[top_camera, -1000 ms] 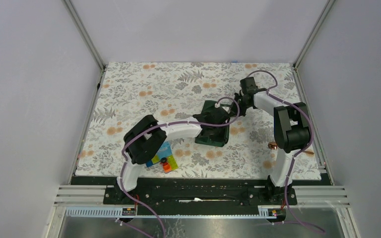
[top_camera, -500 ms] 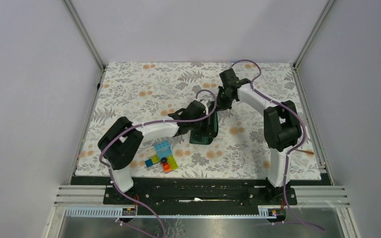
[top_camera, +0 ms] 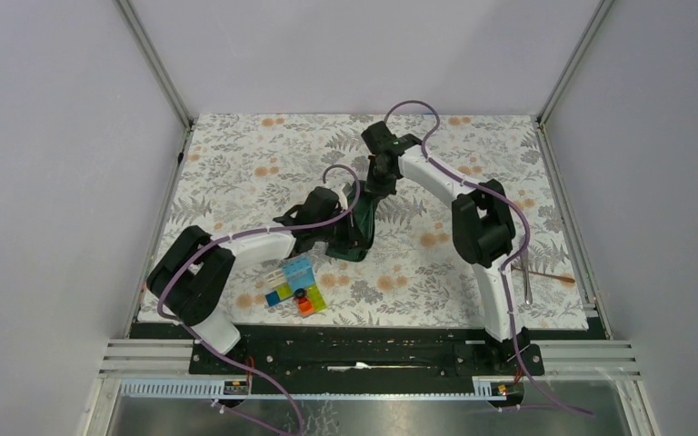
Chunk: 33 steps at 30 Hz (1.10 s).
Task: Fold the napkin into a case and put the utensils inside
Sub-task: Fold the 2/3-rectangle-folded napkin at the center of the board.
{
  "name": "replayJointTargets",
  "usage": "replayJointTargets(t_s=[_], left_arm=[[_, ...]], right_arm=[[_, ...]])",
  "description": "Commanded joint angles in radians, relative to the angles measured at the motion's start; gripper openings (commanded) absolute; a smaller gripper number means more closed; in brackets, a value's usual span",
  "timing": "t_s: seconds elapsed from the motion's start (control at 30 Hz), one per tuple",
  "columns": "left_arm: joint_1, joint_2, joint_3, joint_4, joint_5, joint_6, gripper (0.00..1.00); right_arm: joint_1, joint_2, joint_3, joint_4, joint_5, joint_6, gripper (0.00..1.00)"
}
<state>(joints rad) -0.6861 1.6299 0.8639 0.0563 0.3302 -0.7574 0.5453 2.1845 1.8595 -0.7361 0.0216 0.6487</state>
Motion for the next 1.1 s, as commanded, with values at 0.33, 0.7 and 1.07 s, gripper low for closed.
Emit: replayJointTargets(t_s=[0.33,0.7,1.07], left_arm=[[0.161,-0.087,-0.102,0.033,0.127,0.046,0.0],[0.186,-0.067,-0.102,0.048,0.185,0.027,0.0],[-0.02,0.021,0.036,0.03,0.113,-0.03,0.0]], right_arm=[[0.055,0.192,0.298,-0.061,0.065,0.075,0.0],[0.056,0.123,0.181,0.091,0.034,0.061,0.0],[-0.041,-0.101,-0.182,0.173,-0.019,-0.004,0.0]])
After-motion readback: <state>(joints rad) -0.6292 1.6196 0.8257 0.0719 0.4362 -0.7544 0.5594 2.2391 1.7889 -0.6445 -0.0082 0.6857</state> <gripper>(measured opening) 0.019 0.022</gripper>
